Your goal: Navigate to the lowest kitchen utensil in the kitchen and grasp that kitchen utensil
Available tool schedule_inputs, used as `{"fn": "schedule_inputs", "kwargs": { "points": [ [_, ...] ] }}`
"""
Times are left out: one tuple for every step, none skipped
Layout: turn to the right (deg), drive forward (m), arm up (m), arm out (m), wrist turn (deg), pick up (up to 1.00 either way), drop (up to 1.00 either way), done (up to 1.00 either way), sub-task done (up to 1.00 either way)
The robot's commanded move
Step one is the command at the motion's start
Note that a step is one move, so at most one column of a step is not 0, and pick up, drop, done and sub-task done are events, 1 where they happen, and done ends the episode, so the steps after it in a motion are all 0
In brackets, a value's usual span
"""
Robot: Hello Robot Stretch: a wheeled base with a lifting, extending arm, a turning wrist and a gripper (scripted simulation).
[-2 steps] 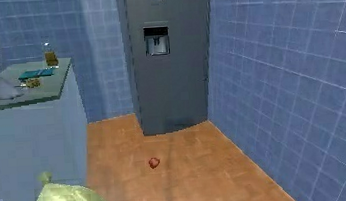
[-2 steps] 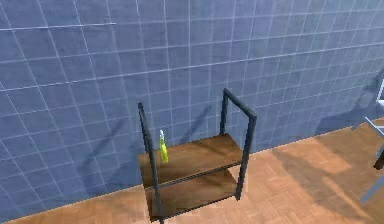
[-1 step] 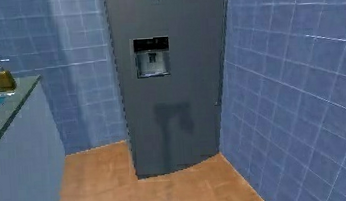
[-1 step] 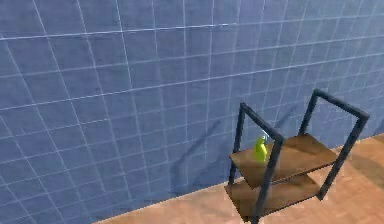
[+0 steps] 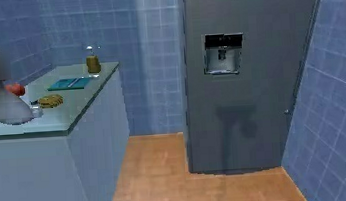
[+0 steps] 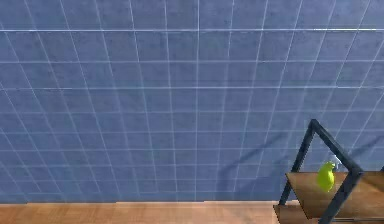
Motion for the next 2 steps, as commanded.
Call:
{"fn": "schedule_inputs", "kwargs": {
  "points": [
    [0.0,0.60,0.00,0.00,0.0,0.00,0.00,0.00,0.00],
    [-45.0,0.00,0.00,0.00,0.0,0.00,0.00,0.00,0.00]
  ]
}}
